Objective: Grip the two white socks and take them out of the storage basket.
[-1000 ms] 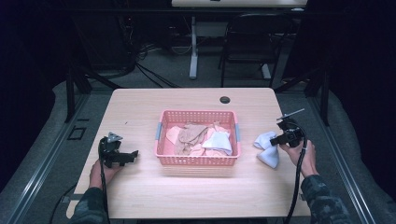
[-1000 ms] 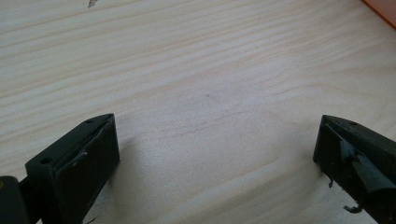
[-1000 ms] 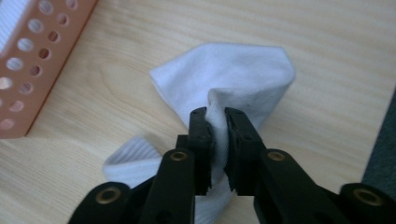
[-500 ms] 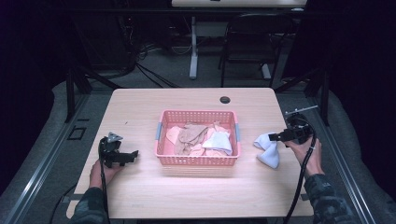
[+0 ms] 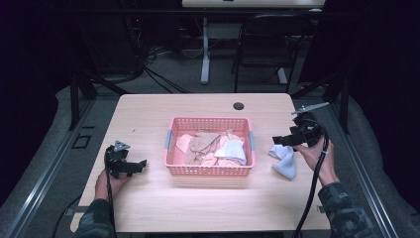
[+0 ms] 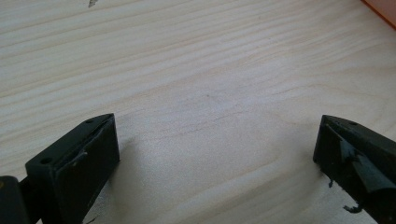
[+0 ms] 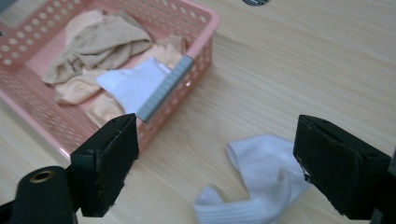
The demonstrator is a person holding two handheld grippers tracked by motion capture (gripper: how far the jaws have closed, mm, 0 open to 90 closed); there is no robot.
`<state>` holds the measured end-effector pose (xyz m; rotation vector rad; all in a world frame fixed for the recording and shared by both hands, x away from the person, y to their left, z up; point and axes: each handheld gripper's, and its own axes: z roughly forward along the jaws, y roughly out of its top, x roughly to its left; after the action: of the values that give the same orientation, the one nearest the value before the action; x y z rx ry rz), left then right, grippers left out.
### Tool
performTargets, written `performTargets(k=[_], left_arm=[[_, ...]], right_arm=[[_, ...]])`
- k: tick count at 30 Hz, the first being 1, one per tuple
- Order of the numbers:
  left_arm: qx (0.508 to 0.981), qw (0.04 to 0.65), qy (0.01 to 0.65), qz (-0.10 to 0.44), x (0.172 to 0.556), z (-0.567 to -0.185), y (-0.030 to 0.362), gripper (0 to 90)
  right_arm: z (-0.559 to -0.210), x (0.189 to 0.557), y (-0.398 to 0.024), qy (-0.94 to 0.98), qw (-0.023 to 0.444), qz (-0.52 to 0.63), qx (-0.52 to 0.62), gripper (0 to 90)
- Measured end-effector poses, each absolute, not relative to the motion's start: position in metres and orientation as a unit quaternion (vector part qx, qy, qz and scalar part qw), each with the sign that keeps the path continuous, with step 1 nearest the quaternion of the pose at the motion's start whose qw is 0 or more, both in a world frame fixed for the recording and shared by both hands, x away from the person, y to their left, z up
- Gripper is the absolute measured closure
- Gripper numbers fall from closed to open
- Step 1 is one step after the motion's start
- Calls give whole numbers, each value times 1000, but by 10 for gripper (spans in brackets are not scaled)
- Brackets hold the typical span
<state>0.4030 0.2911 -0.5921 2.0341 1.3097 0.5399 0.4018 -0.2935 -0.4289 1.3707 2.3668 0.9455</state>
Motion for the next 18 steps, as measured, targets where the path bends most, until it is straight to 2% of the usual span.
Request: performTargets(k=[11, 18], left_arm=[[776, 325, 500, 206, 403, -592, 291, 1], [776, 325, 499, 206, 403, -592, 291, 1]], right_arm=[[-417, 409, -243, 839, 119, 320, 424, 160], [-417, 422, -193, 866, 112, 308, 378, 197]])
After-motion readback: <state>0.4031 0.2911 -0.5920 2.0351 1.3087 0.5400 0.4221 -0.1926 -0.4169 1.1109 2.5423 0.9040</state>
